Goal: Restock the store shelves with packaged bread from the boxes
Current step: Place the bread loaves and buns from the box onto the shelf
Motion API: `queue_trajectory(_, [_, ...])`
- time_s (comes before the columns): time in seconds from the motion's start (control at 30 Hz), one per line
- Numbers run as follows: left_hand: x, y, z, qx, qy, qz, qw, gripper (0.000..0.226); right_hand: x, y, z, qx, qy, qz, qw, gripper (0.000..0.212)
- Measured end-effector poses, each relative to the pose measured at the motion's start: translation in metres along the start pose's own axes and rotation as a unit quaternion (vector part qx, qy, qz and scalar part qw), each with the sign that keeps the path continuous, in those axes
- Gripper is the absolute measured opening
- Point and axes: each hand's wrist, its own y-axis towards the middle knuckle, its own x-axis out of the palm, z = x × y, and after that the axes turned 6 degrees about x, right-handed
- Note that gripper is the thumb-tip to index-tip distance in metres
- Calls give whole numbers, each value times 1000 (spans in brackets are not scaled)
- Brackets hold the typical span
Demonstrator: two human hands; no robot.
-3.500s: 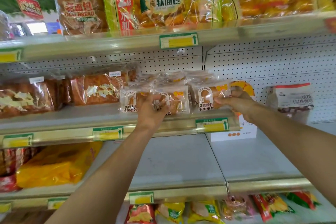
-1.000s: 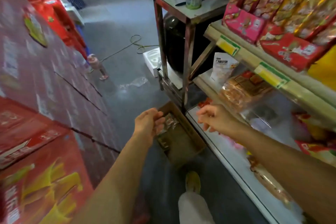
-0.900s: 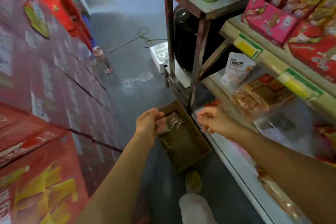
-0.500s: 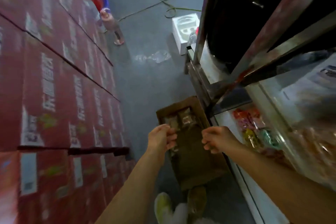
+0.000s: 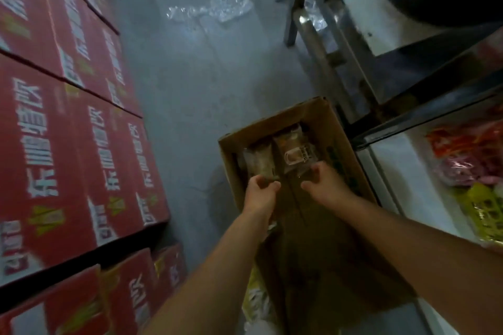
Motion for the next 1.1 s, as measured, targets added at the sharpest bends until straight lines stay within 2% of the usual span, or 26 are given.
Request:
queue_trajectory(0.13, [13,77,-22,46,95,32,994,76,25,67,2,-53,-119,54,990,63])
queue_trajectory(0.23, [22,116,-32,66,184,47,980,87,36,106,-1,-45,-177,110,977,69])
queue_trajectory(0.33, [29,152,-39,82,226,59,969,92,45,140,-3,-41,-186,131,973,75])
queue_trajectory(0.43, [38,181,-45,103,252,78,959,107,60,166,0,-23,-203,129,970,83])
queue_trajectory(0.57, [44,199,-49,126,300,100,940,119,74,181,0,-55,-195,230,952,78])
queue_trajectory(0.7, [37,198,-51,110,224,97,963,103,77,183,5,-13,-139,168,976,88])
queue_trajectory(0.77, [33,185,-52,100,248,88,960,106,72,171,11,19,-122,142,982,90])
queue_trajectory(0.87, [26,154,-50,55,147,63,986,116,54,133,20,19,-78,105,991,97])
queue_trajectory(0.97, [18,105,-41,23,84,27,996,119,30,87,26,-1,-9,74,997,96])
queue_trajectory(1.1, [-2,25,-25,-12,-34,-36,999,92,-6,23,28,10,76,-3,997,106])
